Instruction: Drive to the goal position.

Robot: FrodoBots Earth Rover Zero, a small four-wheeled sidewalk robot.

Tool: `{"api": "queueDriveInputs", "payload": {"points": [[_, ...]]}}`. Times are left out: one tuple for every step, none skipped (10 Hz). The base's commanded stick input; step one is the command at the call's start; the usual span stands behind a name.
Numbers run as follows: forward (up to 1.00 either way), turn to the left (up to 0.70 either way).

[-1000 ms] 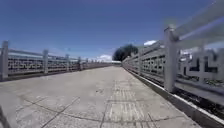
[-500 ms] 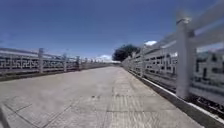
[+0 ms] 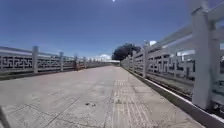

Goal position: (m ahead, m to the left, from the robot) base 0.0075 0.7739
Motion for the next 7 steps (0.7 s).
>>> {"api": "queueDriveInputs", "payload": {"points": [[0.7,0.0],[0.7,0.0],[0.7,0.0],[0.7,0.0],[0.7,0.0],[0.7,0.0],[0.7,0.0]]}}
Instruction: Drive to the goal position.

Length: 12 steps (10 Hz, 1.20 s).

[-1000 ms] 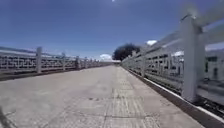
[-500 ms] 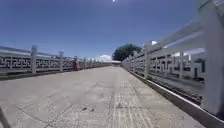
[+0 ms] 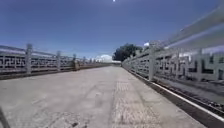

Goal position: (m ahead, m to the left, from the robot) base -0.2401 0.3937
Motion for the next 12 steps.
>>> {"api": "queueDriveInputs", "payload": {"points": [[0.7,0.0],[0.7,0.0],[0.7,0.0],[0.7,0.0],[0.7,0.0],[0.7,0.0],[0.7,0.0],[0.7,0.0],[0.7,0.0],[0.7,0.0],[0.7,0.0],[0.7,0.0]]}}
